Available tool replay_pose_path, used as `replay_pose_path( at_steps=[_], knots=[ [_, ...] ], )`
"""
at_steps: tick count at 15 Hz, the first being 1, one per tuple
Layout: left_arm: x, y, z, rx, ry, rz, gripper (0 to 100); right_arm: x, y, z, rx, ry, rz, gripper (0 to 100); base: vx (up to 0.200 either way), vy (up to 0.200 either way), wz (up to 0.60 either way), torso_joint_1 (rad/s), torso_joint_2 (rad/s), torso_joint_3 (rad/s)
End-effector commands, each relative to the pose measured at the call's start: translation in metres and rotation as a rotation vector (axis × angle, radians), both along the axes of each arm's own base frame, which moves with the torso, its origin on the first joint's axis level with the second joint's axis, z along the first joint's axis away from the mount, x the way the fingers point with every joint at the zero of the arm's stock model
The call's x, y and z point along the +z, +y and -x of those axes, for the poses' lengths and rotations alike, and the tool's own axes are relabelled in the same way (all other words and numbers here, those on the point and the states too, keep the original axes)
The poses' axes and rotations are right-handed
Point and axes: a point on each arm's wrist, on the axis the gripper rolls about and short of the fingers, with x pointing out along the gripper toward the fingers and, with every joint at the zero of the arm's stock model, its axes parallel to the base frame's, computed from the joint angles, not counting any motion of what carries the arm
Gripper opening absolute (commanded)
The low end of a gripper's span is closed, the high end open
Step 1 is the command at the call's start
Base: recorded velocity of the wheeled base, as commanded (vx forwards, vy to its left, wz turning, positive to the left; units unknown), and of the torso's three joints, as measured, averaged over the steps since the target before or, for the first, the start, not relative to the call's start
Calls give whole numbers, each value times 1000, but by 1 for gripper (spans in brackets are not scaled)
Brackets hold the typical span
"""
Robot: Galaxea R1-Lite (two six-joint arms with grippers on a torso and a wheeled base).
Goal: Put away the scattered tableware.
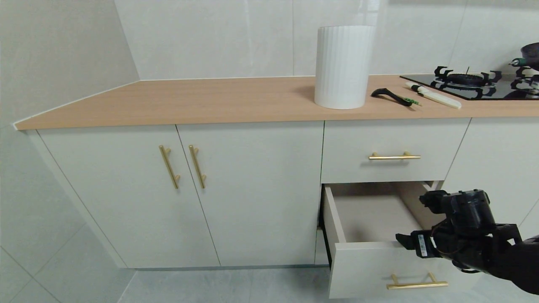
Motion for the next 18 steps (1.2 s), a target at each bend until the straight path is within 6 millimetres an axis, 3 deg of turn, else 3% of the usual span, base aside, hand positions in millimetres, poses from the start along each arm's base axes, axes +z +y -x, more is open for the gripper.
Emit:
replay_pose_path(
  at_steps=[1,4,5,8,15,18],
  knots=[
    [0,0,0,0,1,0,100,1,-2,14,8,12,4,100,0,0,0,0,0,0],
    [0,0,0,0,1,0,100,2,-2,24,17,18,6,100,0,0,0,0,0,0],
    [0,0,0,0,1,0,100,4,-1,39,35,21,10,100,0,0,0,0,0,0],
    [0,0,0,0,1,0,100,9,-2,60,38,6,28,100,0,0,0,0,0,0],
    [0,0,0,0,1,0,100,-5,-14,112,72,95,57,100,0,0,0,0,0,0],
    [0,0,0,0,1,0,100,-6,-15,124,90,103,61,100,0,0,0,0,0,0]
  ],
)
